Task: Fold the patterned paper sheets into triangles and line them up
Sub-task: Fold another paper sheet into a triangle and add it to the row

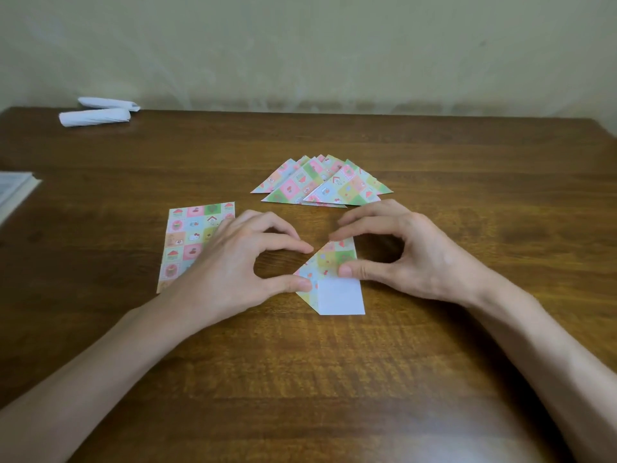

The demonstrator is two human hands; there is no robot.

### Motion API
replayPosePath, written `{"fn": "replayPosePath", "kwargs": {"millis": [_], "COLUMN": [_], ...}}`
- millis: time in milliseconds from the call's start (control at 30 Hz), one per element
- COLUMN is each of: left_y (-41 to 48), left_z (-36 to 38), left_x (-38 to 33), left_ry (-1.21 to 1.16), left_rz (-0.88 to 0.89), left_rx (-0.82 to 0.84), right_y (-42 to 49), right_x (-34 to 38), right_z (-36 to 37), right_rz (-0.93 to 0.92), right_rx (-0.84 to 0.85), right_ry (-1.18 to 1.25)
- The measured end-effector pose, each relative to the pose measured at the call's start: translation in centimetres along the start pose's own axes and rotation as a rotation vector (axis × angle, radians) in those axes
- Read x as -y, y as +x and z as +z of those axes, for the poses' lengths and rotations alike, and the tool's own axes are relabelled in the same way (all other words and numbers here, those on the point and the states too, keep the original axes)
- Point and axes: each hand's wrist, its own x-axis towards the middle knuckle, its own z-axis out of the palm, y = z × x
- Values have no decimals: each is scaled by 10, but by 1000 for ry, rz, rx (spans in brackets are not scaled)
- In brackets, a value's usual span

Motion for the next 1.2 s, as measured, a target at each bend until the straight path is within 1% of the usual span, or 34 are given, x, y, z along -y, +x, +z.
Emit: {"fn": "replayPosePath", "kwargs": {"millis": [133,267,533,633,733,833,867,900,967,1033,1100,1200], "left_y": [-1,-2,-2,-1,-2,-3,-3,-3,-2,-2,-1,0], "left_z": [2,2,2,5,12,14,14,14,13,14,14,12], "left_x": [0,-1,-2,-8,-12,-13,-13,-14,-14,-14,-13,-12], "left_ry": [12,55,75,49,40,54,60,64,56,41,9,-43], "left_rz": [-1,18,35,25,58,80,91,99,99,81,59,47], "left_rx": [-30,-16,-27,-96,-186,-239,-247,-251,-254,-257,-255,-235], "right_y": [-3,-3,0,2,1,-1,-2,-3,-7,-8,-8,-8], "right_x": [1,3,7,12,16,26,31,35,40,39,35,31], "right_z": [-4,-2,13,17,18,14,12,11,11,16,20,21], "right_rz": [15,-5,-108,-116,-91,-113,-129,-142,-164,-186,-182,-178], "right_rx": [106,81,-149,-208,-240,-335,-328,-280,-97,36,60,32], "right_ry": [-36,-78,-156,-103,-78,-49,-31,-7,-10,-108,-179,-217]}}
